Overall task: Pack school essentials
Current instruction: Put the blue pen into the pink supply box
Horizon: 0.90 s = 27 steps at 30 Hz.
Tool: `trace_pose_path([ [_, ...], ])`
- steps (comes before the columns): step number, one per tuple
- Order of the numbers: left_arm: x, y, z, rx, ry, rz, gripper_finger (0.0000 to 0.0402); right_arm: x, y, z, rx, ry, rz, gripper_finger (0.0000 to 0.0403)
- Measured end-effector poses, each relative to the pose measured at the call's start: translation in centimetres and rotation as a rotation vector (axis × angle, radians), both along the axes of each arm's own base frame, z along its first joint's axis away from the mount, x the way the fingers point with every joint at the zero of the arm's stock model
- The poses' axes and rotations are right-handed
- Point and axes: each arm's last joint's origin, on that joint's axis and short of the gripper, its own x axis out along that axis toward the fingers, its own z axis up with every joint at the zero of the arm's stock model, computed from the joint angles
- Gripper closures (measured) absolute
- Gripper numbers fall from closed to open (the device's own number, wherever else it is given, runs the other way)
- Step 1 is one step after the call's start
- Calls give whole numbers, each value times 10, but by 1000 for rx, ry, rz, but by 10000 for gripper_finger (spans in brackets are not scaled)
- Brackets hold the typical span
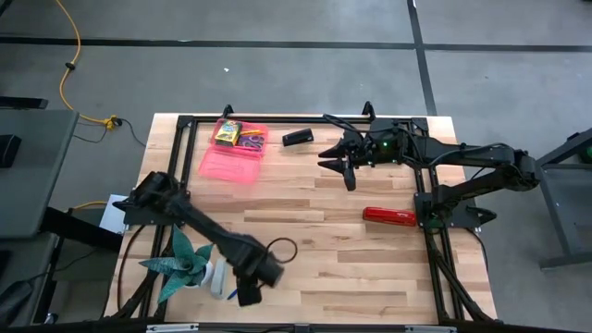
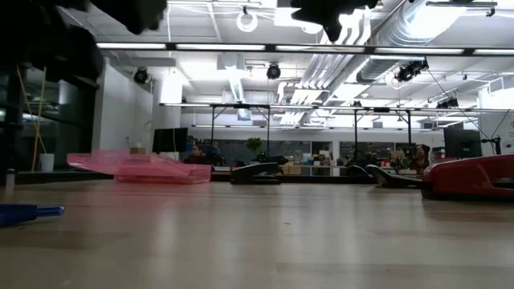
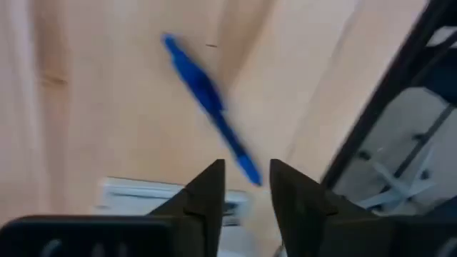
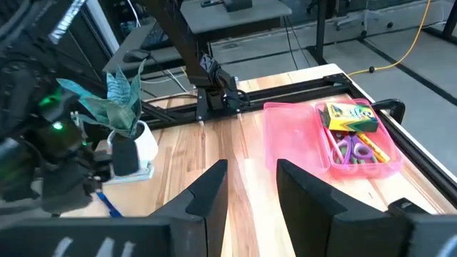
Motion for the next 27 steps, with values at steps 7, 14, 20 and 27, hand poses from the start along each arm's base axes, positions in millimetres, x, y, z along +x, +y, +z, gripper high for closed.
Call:
trace_pose_path([
  [7,-8,-29,0,49,-57,101,233,-1,0,-2,1,17,0,290],
  [14,-16,-43,0,171,-120,243,214,-1,0,-2,-5,18,3,290],
  [20,-22,-43,-13,197,-100,323,215,-1,0,-2,-7,19,3,290],
  [27,-26,-40,-34,167,-96,342,215,-1,0,-2,-9,19,-4,290],
])
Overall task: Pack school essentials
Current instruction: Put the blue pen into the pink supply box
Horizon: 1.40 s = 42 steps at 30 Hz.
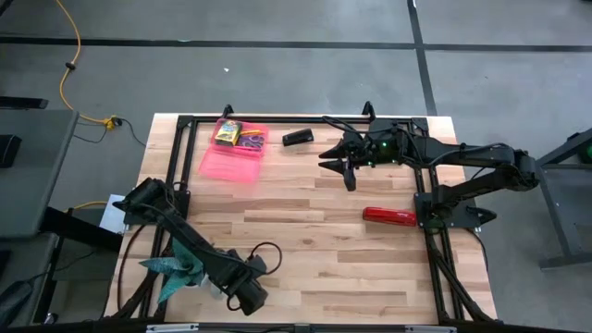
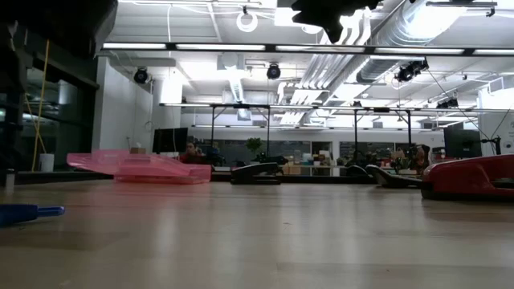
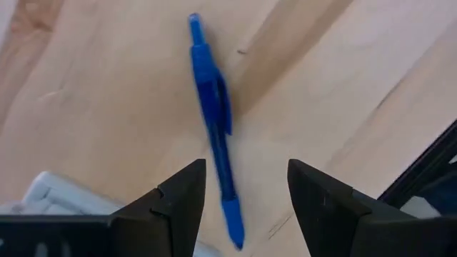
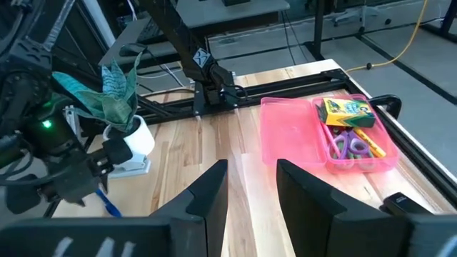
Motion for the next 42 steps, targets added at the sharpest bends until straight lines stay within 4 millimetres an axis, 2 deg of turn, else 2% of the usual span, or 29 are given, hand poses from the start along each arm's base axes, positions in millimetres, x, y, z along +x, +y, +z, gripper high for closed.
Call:
trace_pose_path([
  [12,-12,7,-24,10,39,15,222,0,0,0,-17,0,-2,290],
  [18,-15,10,-28,28,37,-3,280,0,0,0,-17,-1,-3,290],
  [24,-15,12,-29,60,23,-87,380,0,-1,0,-28,1,-36,290],
  [26,-15,12,-29,65,18,-101,391,0,-2,0,-32,2,-46,290],
  [30,-13,14,-28,69,12,-126,386,0,-2,0,-33,2,-49,290],
  [33,-8,21,-20,86,-37,-166,396,0,-2,0,-40,2,-47,290],
  [35,-5,31,-9,103,-75,-182,397,0,-2,0,-42,2,-45,290],
  [39,0,53,21,110,-173,-251,398,0,-2,0,-42,2,-46,290],
  [42,-1,76,52,151,-277,-308,399,0,-2,0,-42,2,-45,290],
])
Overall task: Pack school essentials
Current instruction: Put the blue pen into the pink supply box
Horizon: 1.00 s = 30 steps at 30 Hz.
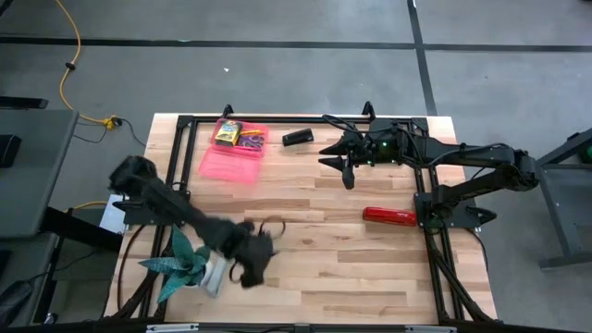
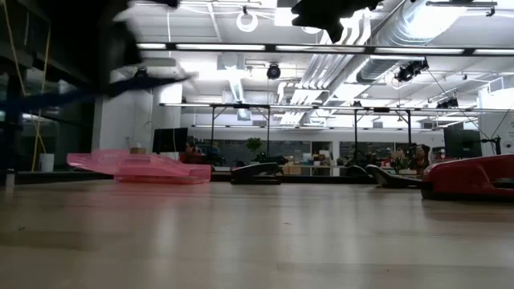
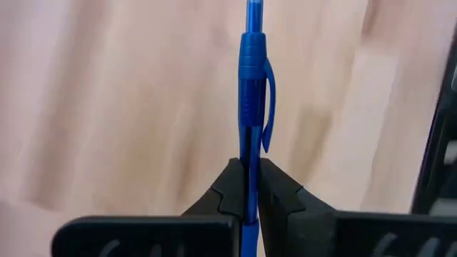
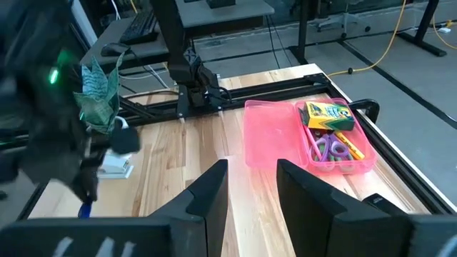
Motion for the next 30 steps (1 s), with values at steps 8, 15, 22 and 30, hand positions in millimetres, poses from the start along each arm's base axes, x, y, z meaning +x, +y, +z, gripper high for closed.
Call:
trace_pose_path([
  [8,-34,86,102,179,-381,-60,401,0,0,-1,15,6,10,290],
  [15,-71,159,149,307,-859,-103,401,0,1,0,109,-4,-15,290],
  [22,-87,208,120,292,-1108,-96,401,5,6,7,126,-96,-22,290],
  [30,-78,224,100,219,-1206,-35,401,10,3,13,50,-173,-68,290],
])
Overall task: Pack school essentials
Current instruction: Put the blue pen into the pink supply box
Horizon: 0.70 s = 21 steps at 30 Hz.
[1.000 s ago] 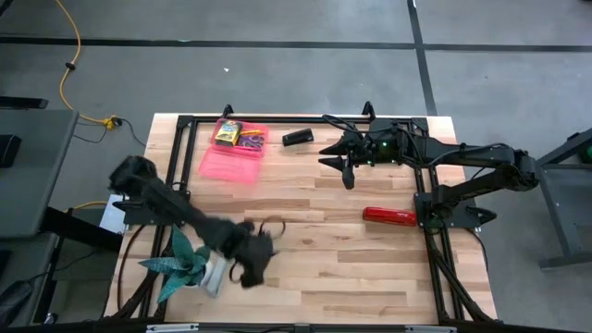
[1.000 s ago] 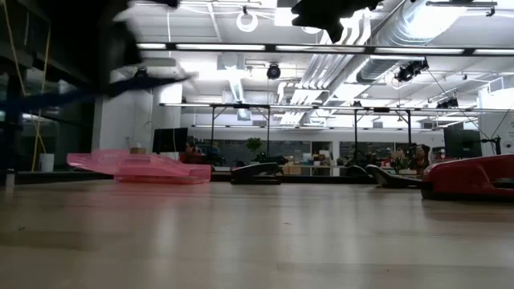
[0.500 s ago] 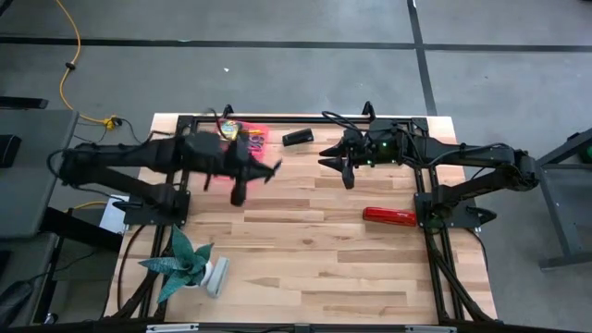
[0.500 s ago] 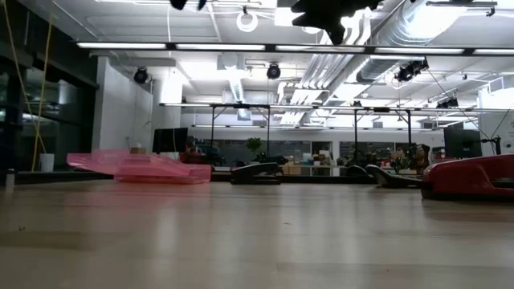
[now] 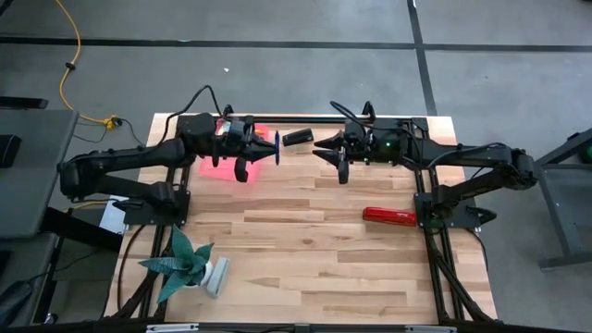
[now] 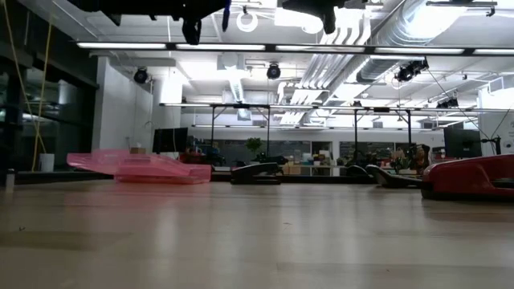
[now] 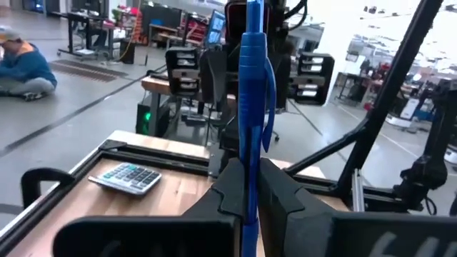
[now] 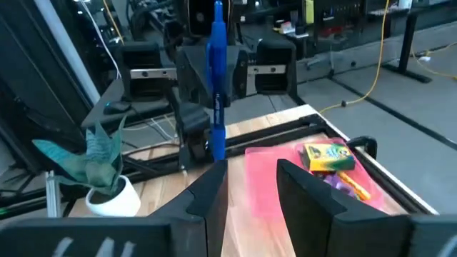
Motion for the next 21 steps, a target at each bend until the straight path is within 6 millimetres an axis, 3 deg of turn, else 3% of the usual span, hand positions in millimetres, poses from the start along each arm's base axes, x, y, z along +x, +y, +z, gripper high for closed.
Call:
trace_pose_path([
  [18,5,-2,-4,-55,9,-8,401,1,0,2,-25,-17,8,290],
  [21,5,2,-4,-65,8,113,401,1,0,2,-22,-17,8,290],
])
